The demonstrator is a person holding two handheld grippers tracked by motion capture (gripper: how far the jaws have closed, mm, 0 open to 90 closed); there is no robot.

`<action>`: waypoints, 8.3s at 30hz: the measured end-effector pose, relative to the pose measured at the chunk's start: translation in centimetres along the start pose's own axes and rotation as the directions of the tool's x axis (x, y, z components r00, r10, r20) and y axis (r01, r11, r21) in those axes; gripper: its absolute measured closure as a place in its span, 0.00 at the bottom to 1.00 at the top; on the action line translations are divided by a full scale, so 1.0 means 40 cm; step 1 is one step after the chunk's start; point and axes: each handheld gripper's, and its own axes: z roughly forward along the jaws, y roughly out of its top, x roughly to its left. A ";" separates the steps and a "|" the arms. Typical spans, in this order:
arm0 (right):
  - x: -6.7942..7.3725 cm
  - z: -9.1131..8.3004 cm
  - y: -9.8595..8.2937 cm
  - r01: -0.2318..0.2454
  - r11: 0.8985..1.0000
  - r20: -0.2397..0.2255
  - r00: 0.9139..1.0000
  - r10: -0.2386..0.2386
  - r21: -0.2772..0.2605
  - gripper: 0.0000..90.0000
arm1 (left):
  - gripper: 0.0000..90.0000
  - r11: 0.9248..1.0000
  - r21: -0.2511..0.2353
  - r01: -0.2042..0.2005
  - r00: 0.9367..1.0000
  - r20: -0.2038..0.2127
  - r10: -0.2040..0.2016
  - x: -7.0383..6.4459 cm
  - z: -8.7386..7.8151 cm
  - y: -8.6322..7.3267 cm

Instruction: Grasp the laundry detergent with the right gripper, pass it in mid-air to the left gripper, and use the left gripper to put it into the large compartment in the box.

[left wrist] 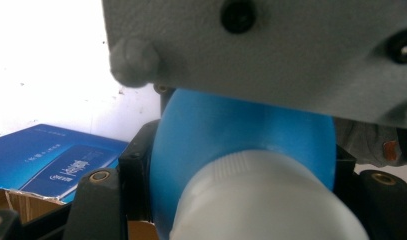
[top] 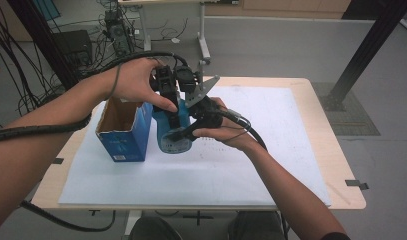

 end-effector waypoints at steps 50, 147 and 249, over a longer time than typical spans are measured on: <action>0.004 0.003 -0.002 -0.017 1.000 -0.006 1.000 0.017 0.004 0.46 | 0.41 1.000 0.010 0.001 1.000 0.003 -0.001 0.000 0.004 -0.001; 0.071 -0.490 -0.251 -0.562 0.768 0.635 0.722 0.274 0.307 0.04 | 0.41 0.241 -0.186 0.953 0.236 -0.048 -0.971 0.235 -0.424 -0.322; 0.067 -0.465 -0.297 -0.607 0.718 0.640 0.709 0.294 0.342 0.05 | 0.41 0.204 -0.078 0.976 0.205 0.002 -0.979 0.293 0.216 -0.366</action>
